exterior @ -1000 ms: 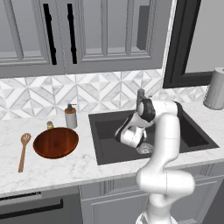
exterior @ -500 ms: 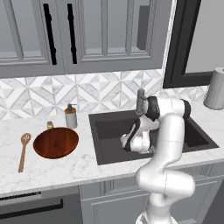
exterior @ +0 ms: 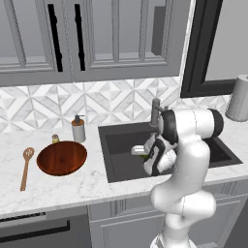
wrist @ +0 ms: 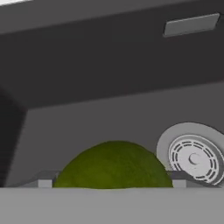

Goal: Pick the lime from the sink and place it in the bowl. Then pick the bowl and place it in the microwave. Then close the microwave door and press the start button.

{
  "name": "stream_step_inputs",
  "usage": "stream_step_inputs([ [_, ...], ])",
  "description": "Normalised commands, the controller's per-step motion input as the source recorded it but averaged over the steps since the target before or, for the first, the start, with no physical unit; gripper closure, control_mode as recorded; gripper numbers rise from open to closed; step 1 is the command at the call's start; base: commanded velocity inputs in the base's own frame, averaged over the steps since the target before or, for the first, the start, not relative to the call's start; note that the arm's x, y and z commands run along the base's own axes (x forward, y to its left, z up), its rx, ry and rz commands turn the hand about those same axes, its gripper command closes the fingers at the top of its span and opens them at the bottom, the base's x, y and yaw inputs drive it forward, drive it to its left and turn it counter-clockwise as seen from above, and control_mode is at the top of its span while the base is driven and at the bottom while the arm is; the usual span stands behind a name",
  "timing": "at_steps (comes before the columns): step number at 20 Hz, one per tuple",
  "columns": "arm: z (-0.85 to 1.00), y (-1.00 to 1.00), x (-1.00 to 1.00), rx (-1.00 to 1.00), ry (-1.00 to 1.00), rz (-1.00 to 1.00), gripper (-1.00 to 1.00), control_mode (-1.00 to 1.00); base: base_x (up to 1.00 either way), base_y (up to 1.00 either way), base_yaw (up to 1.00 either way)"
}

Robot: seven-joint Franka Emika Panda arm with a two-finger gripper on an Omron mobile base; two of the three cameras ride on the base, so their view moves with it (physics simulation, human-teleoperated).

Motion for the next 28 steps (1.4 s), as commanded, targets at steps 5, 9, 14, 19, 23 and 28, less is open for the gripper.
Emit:
stream_step_inputs([
  [5, 1.0, 0.06, -0.51, 0.04, 0.0, 0.01, 1.0, -1.0, 0.0, 0.0, 0.0],
  [9, 1.0, 0.17, -0.16, 0.1, -0.06, 0.09, 1.0, -1.0, 0.0, 0.0, 0.0],
  [14, 1.0, 0.0, -0.11, 0.12, -0.11, 0.09, 1.0, -1.0, 0.0, 0.0, 0.0],
  [19, 1.0, 0.0, -0.37, 0.08, -0.06, 0.02, 1.0, -1.0, 0.0, 0.0, 0.0],
  [23, 1.0, 0.0, -0.51, 0.06, -0.03, 0.0, 1.0, -1.0, 0.0, 0.0, 0.0],
  [28, 1.0, 0.0, -0.82, 0.01, 0.0, -0.02, 1.0, -1.0, 0.0, 0.0, 0.0],
])
